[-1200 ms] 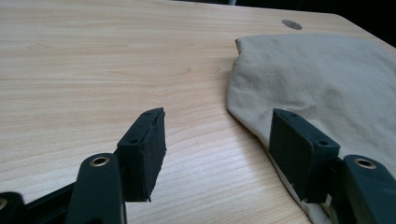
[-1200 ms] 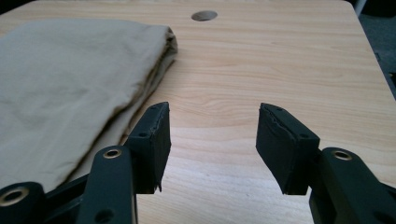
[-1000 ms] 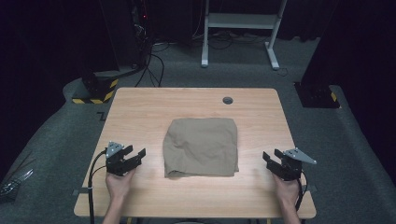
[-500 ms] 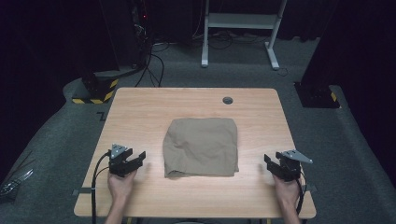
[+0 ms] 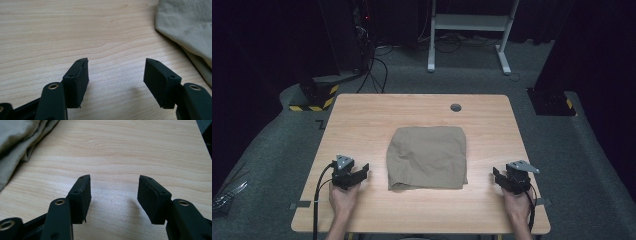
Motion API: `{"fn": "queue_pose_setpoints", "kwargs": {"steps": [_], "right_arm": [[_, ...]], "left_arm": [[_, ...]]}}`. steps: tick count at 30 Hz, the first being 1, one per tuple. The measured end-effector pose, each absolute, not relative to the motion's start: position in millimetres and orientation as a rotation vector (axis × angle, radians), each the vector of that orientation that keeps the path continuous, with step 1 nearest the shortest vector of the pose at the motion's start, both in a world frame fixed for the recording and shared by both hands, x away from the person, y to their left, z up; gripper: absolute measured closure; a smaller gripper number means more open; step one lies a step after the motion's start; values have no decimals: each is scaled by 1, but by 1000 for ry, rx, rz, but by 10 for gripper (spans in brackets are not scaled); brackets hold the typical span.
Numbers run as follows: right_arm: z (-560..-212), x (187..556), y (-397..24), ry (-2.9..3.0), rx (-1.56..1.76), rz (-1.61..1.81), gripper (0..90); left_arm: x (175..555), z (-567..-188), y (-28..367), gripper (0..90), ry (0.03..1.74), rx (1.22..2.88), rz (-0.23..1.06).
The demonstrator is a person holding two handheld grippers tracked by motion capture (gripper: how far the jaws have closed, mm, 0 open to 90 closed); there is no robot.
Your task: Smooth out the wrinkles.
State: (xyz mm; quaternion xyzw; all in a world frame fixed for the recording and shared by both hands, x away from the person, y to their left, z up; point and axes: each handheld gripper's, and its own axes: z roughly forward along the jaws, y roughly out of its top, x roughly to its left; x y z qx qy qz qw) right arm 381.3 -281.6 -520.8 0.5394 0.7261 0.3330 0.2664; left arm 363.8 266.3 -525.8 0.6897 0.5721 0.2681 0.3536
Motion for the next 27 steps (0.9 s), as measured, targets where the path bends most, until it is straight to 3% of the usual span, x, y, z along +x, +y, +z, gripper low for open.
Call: {"fn": "queue_pose_setpoints", "kwargs": {"steps": [6, 27], "right_arm": [[-522, 385, -278, 2006, 1464, 851, 425], [-522, 387, -281, 2020, 1484, 872, 383]], "left_arm": [[368, -527, 259, 352, 1488, 1874, 710], [369, -528, 261, 313, 1503, 1863, 676]]}}
